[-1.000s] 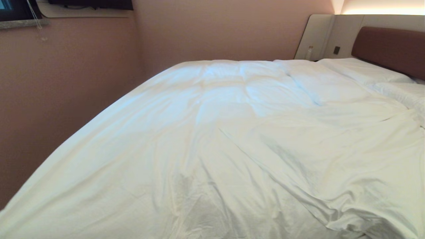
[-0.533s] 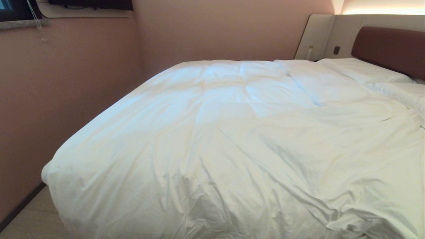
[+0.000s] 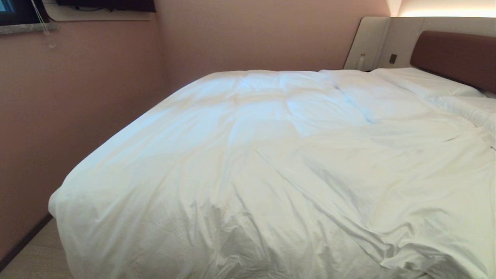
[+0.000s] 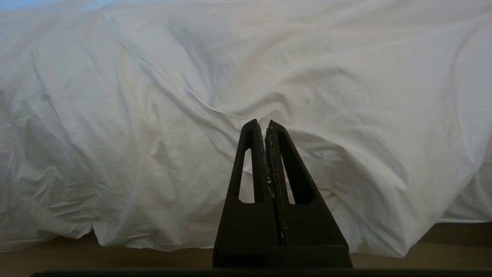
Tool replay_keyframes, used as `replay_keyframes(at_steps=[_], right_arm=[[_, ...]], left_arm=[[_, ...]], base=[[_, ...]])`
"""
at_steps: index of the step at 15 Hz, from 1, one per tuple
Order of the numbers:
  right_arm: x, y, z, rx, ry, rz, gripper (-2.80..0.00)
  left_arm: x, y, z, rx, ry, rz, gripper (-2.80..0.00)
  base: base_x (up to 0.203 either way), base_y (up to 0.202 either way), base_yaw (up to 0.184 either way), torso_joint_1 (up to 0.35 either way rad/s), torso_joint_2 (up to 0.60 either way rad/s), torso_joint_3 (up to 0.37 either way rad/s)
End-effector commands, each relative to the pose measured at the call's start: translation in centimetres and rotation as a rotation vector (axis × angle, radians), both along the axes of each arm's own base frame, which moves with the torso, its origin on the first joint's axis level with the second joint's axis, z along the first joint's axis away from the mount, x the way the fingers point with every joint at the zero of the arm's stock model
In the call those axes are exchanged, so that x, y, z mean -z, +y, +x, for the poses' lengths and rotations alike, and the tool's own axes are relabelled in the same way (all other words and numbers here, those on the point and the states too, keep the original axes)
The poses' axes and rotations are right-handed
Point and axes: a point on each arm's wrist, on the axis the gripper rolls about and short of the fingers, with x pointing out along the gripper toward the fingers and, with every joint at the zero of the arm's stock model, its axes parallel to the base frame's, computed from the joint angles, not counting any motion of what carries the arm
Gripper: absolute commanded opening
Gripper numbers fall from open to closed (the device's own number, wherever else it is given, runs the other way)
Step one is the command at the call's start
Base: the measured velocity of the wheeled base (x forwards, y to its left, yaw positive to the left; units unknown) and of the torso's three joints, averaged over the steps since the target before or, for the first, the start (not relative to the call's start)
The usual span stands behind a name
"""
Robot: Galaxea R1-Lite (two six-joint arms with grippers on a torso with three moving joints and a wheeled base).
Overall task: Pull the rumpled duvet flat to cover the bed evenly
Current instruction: Hold the folded corner of the quilt
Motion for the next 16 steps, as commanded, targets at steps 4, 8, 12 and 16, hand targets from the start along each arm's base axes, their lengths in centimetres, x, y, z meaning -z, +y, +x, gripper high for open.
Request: replay_keyframes(at_steps=[4,8,12,16], right_arm=[[0.0,0.0,0.0,0.000,0.000,0.000,-2.80],[0.0,0.0,0.0,0.000,0.000,0.000,-2.80],[0.0,0.0,0.0,0.000,0.000,0.000,-2.80],[0.0,0.0,0.0,0.000,0.000,0.000,-2.80]], left_arm=[[-1.8,-5.4,-0.3,0.032,-0.050,0.121,0.00],[-1.6,-6.1,0.3,0.045,-0.048,0.125,0.00],[-0.6,-8.1,1.8,0.044,-0.008,0.158,0.00],[1.0,-11.1,-1.8,0.205,-0.009,0.233,0.00]], base=[[0.000,0.000,0.000,0.000,0.00,0.000],[0.000,0.000,0.000,0.000,0.00,0.000],[0.000,0.000,0.000,0.000,0.00,0.000],[0.000,0.000,0.000,0.000,0.00,0.000]])
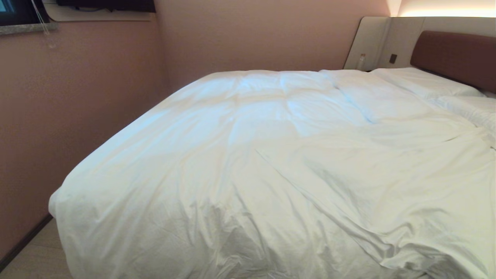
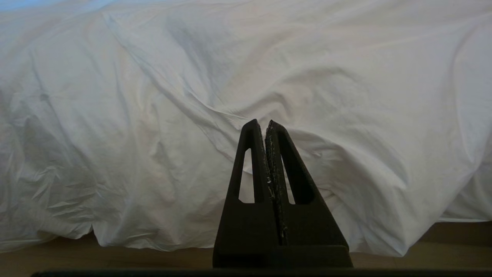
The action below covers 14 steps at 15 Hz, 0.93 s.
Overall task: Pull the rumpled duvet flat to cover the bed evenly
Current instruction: Hold the folded corner of the quilt
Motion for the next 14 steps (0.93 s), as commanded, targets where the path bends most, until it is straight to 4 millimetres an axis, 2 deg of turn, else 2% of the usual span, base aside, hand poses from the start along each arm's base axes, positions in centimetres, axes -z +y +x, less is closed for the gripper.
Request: replay_keyframes(at_steps=[1,3,6,8,11,14], right_arm=[[0.0,0.0,0.0,0.000,0.000,0.000,-2.80],[0.0,0.0,0.0,0.000,0.000,0.000,-2.80],[0.0,0.0,0.0,0.000,0.000,0.000,-2.80],[0.0,0.0,0.0,0.000,0.000,0.000,-2.80],[0.0,0.0,0.0,0.000,0.000,0.000,-2.80],[0.0,0.0,0.0,0.000,0.000,0.000,-2.80]], left_arm=[[0.7,-0.5,-3.1,0.035,-0.052,0.029,0.00],[2.4,-0.3,-5.7,0.066,-0.049,0.051,0.00],[5.6,0.0,-7.4,0.098,-0.039,0.090,0.00],[7.9,0.0,-8.2,0.110,-0.037,0.109,0.00],[10.1,-0.4,-8.6,0.197,-0.043,0.109,0.00],[11.0,-0.6,-9.4,0.280,-0.095,0.113,0.00]], base=[[0.000,0.000,0.000,0.000,0.00,0.000],[0.000,0.000,0.000,0.000,0.00,0.000],[0.000,0.000,0.000,0.000,0.00,0.000],[0.000,0.000,0.000,0.000,0.00,0.000],[0.000,0.000,0.000,0.000,0.00,0.000],[0.000,0.000,0.000,0.000,0.00,0.000]])
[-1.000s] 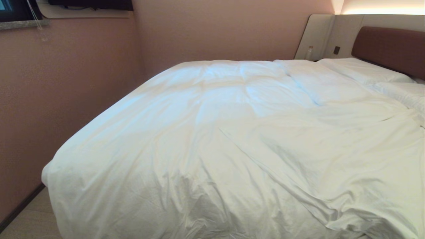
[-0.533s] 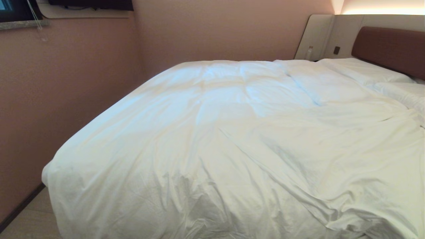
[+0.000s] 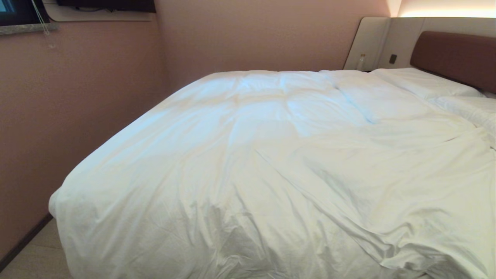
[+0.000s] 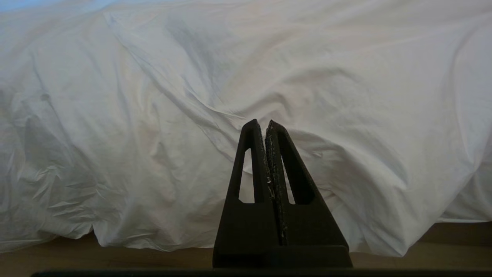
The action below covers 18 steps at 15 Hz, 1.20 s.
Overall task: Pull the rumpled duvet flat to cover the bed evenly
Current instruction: Hold the folded corner of the quilt
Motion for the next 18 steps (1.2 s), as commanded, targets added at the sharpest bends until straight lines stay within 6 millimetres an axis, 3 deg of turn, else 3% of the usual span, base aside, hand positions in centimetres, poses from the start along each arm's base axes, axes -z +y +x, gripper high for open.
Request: replay_keyframes(at_steps=[1,6,9,13,18], right_arm=[[0.0,0.0,0.0,-0.001,0.000,0.000,-2.80],[0.0,0.0,0.0,-0.001,0.000,0.000,-2.80],[0.0,0.0,0.0,-0.001,0.000,0.000,-2.80],[0.0,0.0,0.0,-0.001,0.000,0.000,-2.80],[0.0,0.0,0.0,-0.001,0.000,0.000,-2.80]], left_arm=[[0.5,0.0,-0.7,0.016,-0.039,-0.001,0.00],[1.7,-0.2,-1.2,0.082,-0.071,0.001,0.00],[4.3,-0.2,0.6,0.077,0.012,-0.001,0.00],[7.6,-0.2,3.2,0.080,-0.007,0.018,0.00],[9.7,-0.3,4.1,0.122,0.018,0.043,0.00]], base=[[0.000,0.000,0.000,0.000,0.00,0.000],[0.000,0.000,0.000,0.000,0.00,0.000],[0.000,0.000,0.000,0.000,0.00,0.000],[0.000,0.000,0.000,0.000,0.00,0.000],[0.000,0.000,0.000,0.000,0.00,0.000]])
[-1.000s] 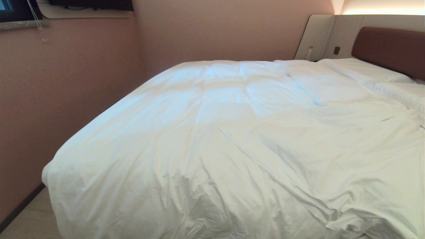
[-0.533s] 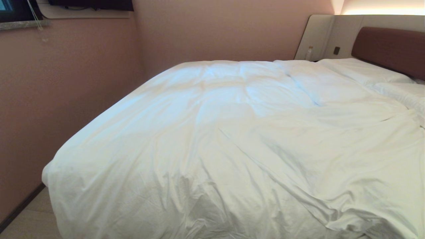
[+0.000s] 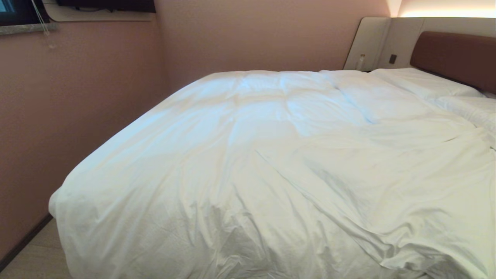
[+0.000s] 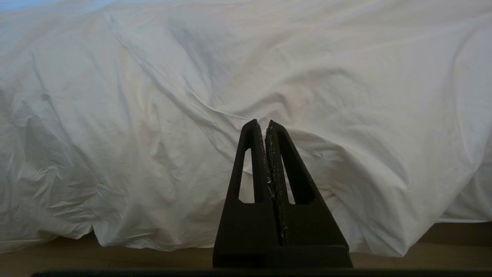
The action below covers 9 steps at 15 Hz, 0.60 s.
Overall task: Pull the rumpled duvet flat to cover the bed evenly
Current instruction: Hold the folded corner of the quilt
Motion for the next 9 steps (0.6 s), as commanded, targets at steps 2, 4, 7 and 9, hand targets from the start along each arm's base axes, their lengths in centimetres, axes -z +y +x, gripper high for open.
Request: replay_keyframes(at_steps=[2,4,7,9], right_arm=[[0.00,0.00,0.00,-0.001,0.000,0.000,-2.80],[0.00,0.00,0.00,-0.001,0.000,0.000,-2.80],[0.00,0.00,0.00,-0.001,0.000,0.000,-2.80],[0.00,0.00,0.00,-0.001,0.000,0.000,-2.80]], left_arm=[[0.39,0.00,0.11,-0.001,0.013,0.003,0.00],[0.38,0.00,0.11,-0.001,0.011,-0.005,0.00],[0.40,0.02,0.13,-0.008,0.008,-0.008,0.00],[0.28,0.02,0.16,-0.008,-0.009,-0.016,0.00]], base=[[0.000,0.000,0.000,0.000,0.00,0.000],[0.000,0.000,0.000,0.000,0.00,0.000],[0.000,0.000,0.000,0.000,0.00,0.000],[0.000,0.000,0.000,0.000,0.00,0.000]])
